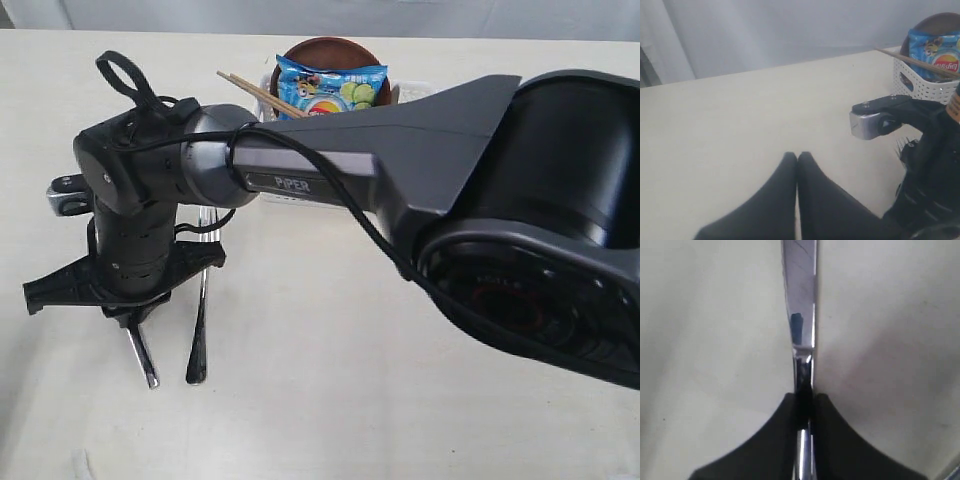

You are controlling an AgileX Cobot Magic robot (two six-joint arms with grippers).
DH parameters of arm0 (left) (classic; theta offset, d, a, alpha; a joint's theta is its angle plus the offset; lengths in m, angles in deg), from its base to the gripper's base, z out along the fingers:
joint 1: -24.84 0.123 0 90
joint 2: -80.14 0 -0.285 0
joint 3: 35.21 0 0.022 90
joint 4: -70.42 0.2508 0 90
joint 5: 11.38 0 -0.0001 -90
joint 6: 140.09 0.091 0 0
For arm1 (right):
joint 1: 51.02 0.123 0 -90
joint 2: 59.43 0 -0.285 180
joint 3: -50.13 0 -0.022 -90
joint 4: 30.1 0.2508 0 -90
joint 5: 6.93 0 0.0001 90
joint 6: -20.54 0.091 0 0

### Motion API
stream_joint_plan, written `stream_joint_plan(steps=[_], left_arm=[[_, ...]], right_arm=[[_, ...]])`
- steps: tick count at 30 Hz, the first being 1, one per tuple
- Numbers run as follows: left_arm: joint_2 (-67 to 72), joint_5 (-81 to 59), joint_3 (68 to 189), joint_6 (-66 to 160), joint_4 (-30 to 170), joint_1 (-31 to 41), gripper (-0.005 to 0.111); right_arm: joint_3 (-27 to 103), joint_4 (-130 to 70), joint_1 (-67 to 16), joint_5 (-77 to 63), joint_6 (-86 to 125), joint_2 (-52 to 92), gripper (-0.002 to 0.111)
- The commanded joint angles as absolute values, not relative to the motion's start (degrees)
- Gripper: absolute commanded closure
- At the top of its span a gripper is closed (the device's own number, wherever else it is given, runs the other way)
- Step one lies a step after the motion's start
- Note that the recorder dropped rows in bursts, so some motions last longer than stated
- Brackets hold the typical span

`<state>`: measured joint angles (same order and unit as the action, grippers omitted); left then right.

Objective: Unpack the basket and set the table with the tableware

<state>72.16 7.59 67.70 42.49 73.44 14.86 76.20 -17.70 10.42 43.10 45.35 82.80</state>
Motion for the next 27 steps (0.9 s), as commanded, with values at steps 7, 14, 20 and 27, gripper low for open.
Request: stream_joint_plan(steps=[7,14,20,27], left_arm=[[72.35,7.22,67.57,42.46,73.37,15.00,0.107],[72.35,7.22,67.57,42.46,73.37,15.00,0.107],[72.35,7.22,67.57,42.46,73.37,15.00,0.107],[72.35,7.22,67.57,42.46,73.37,15.00,0.107]], right_arm=[[75.45,-20.34,9.79,45.73,64.02,82.93,0.109],[75.45,-21.86,10.40,42.87,54.46,81.66,0.106],[75.45,-22.46,10.40,41.31,49.66,80.39,0.064],[75.56,-21.36,11.63,41.29,43.74,80.40,0.060]])
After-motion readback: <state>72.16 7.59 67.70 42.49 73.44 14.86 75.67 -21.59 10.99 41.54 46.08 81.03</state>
